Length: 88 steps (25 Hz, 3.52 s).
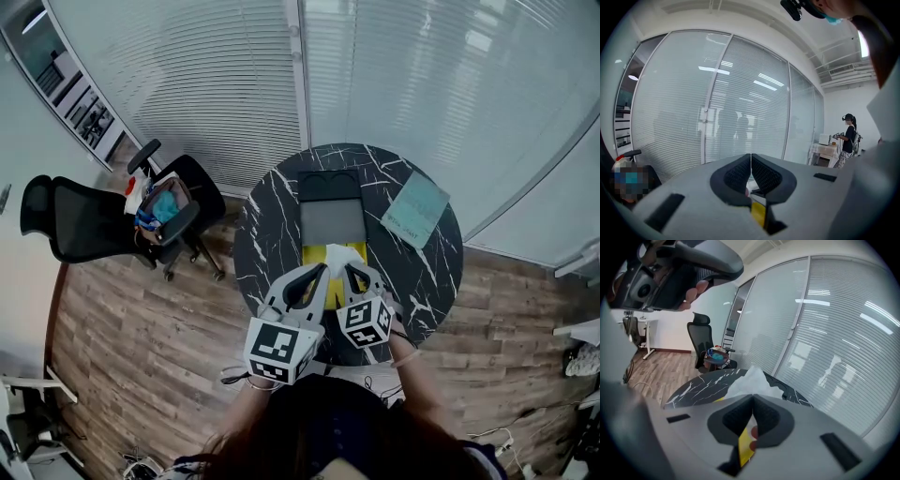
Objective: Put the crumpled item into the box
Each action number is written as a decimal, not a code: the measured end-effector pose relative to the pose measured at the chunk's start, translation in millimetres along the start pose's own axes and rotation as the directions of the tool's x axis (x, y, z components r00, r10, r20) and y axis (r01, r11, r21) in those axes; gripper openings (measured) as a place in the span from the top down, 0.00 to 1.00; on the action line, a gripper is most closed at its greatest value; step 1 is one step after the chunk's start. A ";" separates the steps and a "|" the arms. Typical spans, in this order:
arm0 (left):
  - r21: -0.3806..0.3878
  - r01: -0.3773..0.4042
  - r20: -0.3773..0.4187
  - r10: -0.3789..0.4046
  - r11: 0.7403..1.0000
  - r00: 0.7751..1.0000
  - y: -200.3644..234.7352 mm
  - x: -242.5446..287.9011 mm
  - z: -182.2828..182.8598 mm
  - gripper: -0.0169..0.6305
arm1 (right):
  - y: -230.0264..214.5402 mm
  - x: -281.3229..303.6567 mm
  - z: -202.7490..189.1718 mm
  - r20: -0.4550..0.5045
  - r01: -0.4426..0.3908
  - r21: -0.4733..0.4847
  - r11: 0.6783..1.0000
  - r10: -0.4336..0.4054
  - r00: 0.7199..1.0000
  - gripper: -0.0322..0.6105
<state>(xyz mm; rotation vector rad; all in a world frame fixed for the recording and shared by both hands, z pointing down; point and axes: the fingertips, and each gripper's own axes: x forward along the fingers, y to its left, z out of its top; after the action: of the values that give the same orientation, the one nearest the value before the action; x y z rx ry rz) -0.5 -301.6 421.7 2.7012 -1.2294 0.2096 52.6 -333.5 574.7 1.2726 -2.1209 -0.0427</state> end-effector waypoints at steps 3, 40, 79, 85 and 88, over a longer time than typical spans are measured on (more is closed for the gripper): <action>-0.004 0.001 -0.001 -0.001 1.000 1.000 0.0 0.8 -0.3 0.93 | 4.2 6.4 -7.3 -0.014 -0.011 -0.011 1.000 0.010 1.000 0.91; -0.009 -0.037 -0.033 0.036 0.999 0.999 20.9 -5.7 -10.2 0.93 | 40.7 78.4 -92.6 -0.235 -0.145 -0.066 0.987 0.126 0.964 0.91; -0.014 -0.064 -0.048 0.063 0.998 0.997 26.2 -11.0 -16.5 0.93 | 50.0 94.3 -100.1 -0.312 -0.207 -0.049 0.977 0.182 0.933 0.84; -0.007 -0.063 -0.037 0.063 0.998 0.997 19.8 -17.0 -13.9 0.93 | 44.5 80.0 -85.8 -0.264 -0.171 -0.027 0.985 0.158 0.951 0.84; -0.004 -0.066 -0.031 0.066 0.998 0.997 15.6 -21.5 -13.1 0.93 | 40.9 70.2 -80.1 -0.242 -0.146 -0.008 0.989 0.139 0.960 0.86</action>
<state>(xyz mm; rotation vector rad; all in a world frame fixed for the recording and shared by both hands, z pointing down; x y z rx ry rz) -27.0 -293.2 431.7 2.6452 -1.3092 0.2550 42.6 -344.6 687.8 1.0495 -1.9886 0.1395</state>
